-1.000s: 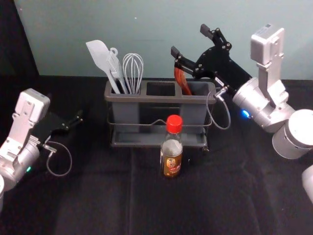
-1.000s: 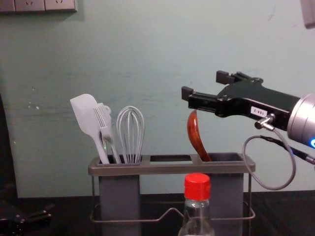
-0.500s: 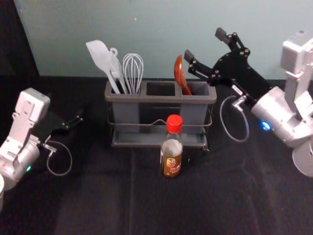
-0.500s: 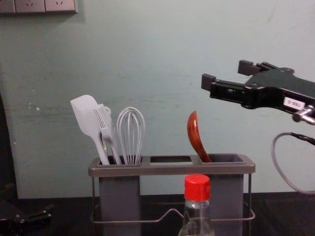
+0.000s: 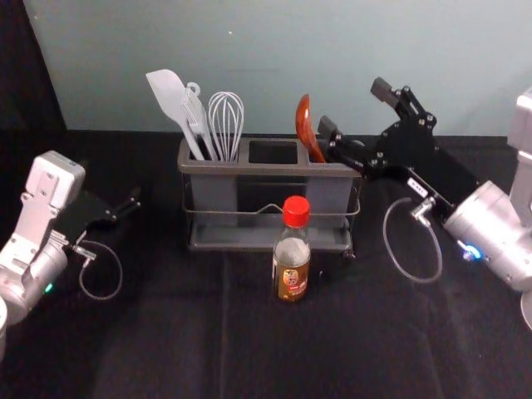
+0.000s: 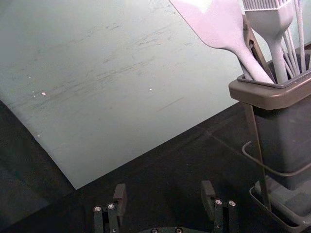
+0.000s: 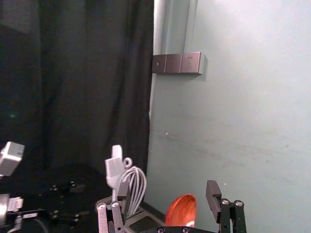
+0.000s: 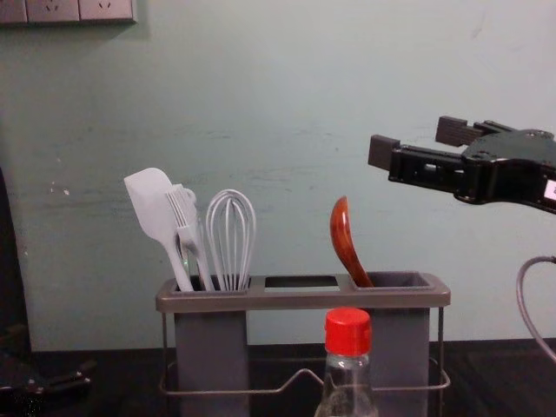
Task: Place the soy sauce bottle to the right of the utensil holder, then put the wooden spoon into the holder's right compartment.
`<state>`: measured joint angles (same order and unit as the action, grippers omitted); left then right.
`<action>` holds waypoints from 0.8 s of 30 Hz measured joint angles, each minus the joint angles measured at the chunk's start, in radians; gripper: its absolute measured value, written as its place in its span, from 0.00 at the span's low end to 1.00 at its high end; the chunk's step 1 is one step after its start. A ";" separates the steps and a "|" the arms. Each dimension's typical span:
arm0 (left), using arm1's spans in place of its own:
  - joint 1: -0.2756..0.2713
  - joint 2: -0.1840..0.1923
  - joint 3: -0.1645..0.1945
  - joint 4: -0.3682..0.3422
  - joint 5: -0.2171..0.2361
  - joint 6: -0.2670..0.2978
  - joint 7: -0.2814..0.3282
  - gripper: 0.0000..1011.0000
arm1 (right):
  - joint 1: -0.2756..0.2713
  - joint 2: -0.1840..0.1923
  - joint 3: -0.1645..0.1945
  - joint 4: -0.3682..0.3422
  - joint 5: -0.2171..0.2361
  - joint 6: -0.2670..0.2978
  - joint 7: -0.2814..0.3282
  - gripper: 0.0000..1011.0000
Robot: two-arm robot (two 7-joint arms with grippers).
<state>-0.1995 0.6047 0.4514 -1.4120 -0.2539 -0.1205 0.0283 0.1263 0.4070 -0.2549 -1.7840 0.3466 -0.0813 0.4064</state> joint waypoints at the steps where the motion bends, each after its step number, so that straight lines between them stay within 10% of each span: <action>1: 0.000 0.000 0.000 0.000 0.000 0.000 0.000 0.99 | -0.006 0.003 0.000 -0.007 0.004 0.005 0.000 0.99; 24: 0.000 0.000 0.000 0.000 0.000 0.000 0.000 0.99 | -0.060 0.099 -0.080 -0.060 0.109 0.216 0.017 0.99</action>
<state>-0.1995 0.6047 0.4514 -1.4120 -0.2539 -0.1205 0.0283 0.0658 0.5055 -0.3348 -1.8437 0.4557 0.1349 0.4237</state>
